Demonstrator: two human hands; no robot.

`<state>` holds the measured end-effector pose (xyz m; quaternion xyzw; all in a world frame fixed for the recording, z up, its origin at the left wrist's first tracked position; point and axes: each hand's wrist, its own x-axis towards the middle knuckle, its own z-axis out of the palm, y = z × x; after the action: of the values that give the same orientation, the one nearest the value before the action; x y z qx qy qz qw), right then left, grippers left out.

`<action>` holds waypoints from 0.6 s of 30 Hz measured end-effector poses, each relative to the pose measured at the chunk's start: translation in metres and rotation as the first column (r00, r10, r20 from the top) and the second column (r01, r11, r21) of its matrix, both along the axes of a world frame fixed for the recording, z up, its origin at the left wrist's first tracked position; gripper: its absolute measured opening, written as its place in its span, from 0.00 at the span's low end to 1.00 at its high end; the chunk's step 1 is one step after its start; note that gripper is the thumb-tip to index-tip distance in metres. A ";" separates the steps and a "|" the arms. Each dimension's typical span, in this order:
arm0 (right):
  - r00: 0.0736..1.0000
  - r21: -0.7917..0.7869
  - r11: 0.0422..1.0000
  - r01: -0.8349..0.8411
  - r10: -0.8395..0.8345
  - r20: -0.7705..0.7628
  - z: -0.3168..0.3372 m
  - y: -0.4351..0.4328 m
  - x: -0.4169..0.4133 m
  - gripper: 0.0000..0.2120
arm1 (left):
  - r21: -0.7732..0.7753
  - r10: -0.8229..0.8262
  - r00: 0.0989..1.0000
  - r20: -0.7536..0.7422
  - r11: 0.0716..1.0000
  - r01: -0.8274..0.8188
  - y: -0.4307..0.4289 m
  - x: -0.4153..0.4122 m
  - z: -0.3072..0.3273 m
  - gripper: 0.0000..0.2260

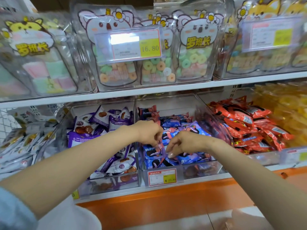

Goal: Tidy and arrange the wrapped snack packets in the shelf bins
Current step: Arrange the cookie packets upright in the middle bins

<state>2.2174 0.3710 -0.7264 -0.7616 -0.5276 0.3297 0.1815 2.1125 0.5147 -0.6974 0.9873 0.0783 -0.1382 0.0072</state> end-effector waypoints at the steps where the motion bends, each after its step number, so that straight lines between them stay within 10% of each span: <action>1: 0.999 -0.020 0.999 -0.025 0.026 0.035 -0.002 0.000 -0.005 0.12 | -0.023 0.004 1.000 0.015 1.000 -0.004 -0.001 -0.001 -0.001 0.12; 8: 0.980 -0.004 0.998 -0.067 0.066 0.188 -0.014 0.004 -0.015 0.15 | -0.389 0.156 0.960 0.234 0.920 -0.054 0.004 -0.019 0.007 0.08; 13: 0.951 0.254 0.922 0.293 -0.255 -0.173 0.006 -0.006 0.010 0.08 | -0.578 0.297 0.915 0.273 0.811 -0.090 -0.001 -0.023 0.005 0.18; 18: 0.930 0.256 0.926 0.276 -0.190 -0.314 0.001 -0.012 0.017 0.05 | -0.483 0.241 0.951 0.196 0.867 -0.120 -0.027 -0.005 -0.007 0.25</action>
<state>2.2343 0.3595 -0.7250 -0.7285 -0.4441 0.3282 0.4053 2.1078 0.4879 -0.7044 0.9541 0.1340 -0.0263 0.2665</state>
